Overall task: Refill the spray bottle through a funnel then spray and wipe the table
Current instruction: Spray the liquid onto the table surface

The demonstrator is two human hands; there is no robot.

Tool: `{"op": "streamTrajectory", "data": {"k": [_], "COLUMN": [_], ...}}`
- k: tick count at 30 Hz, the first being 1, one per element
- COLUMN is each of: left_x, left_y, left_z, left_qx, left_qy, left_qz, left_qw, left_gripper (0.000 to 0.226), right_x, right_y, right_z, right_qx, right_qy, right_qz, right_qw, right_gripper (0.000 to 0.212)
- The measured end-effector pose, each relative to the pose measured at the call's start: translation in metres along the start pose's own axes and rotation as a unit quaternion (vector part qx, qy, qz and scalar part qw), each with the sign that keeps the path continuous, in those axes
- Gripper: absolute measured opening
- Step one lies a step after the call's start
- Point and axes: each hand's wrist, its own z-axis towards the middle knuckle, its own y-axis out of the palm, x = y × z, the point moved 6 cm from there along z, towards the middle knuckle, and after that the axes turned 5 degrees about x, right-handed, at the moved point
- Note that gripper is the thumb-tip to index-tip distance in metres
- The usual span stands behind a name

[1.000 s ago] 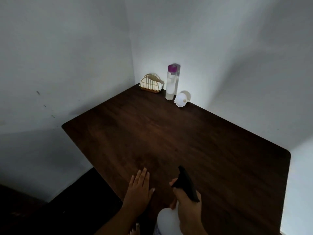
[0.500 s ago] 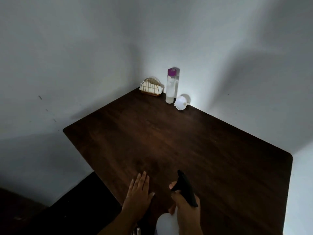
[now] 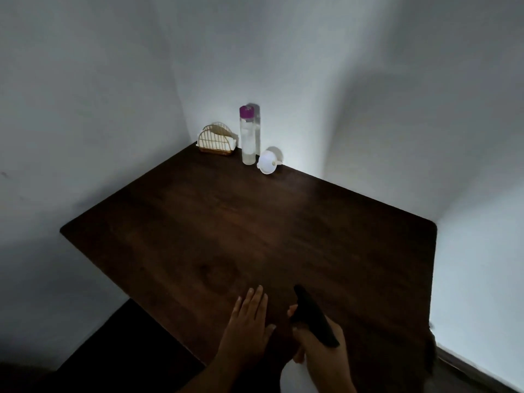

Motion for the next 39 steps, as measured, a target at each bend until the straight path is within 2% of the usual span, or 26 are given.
{"op": "streamTrajectory", "data": {"k": [4,7,10,14,20,25,27,30,34,36,39], "left_x": [0.022,0.032,0.035,0.037,0.039,0.038,0.037,0.037,0.039,0.035,0.027], "left_y": [0.005,0.008,0.008,0.006,0.008,0.008,0.011,0.009,0.001,-0.002,0.009], "left_z": [0.0,-0.003,-0.005,-0.004,-0.005,-0.004,-0.003,-0.003,-0.004,-0.003,-0.004], "left_qx": [-0.011,-0.047,-0.052,-0.043,-0.045,-0.055,-0.074,-0.062,-0.084,-0.055,-0.105], "left_qy": [0.02,0.008,-0.005,-0.003,0.0,-0.008,-0.006,0.004,0.023,0.014,0.005], "left_qz": [0.012,0.008,-0.003,-0.008,-0.006,-0.002,0.001,-0.006,-0.002,0.012,0.02], "left_qw": [1.0,0.999,0.999,0.999,0.999,0.998,0.997,0.998,0.996,0.998,0.994], "left_gripper": [0.056,0.056,0.061,0.063,0.065,0.063,0.067,0.064,0.079,0.076,0.064], "right_x": [0.012,0.028,0.036,0.051,0.063,0.06,0.06,0.057,0.044,0.035,0.023], "right_y": [-0.039,-0.056,-0.068,-0.063,-0.064,-0.066,-0.065,-0.06,-0.056,-0.055,-0.056], "right_z": [-0.002,-0.005,-0.014,-0.008,-0.007,-0.005,-0.004,-0.005,-0.01,-0.013,-0.018], "right_qx": [0.034,0.049,0.08,0.074,0.129,0.108,0.098,0.085,0.064,0.043,0.032], "right_qy": [-0.012,0.02,-0.023,0.084,0.087,0.073,0.058,0.032,-0.002,-0.043,-0.097], "right_qz": [0.037,0.063,0.097,0.124,0.125,0.13,0.126,0.124,0.111,0.103,0.085], "right_qw": [0.999,0.997,0.992,0.986,0.98,0.983,0.985,0.988,0.992,0.993,0.991], "right_gripper": [0.011,0.012,0.016,0.014,0.003,0.02,0.023,0.025,0.028,0.033,0.034]}}
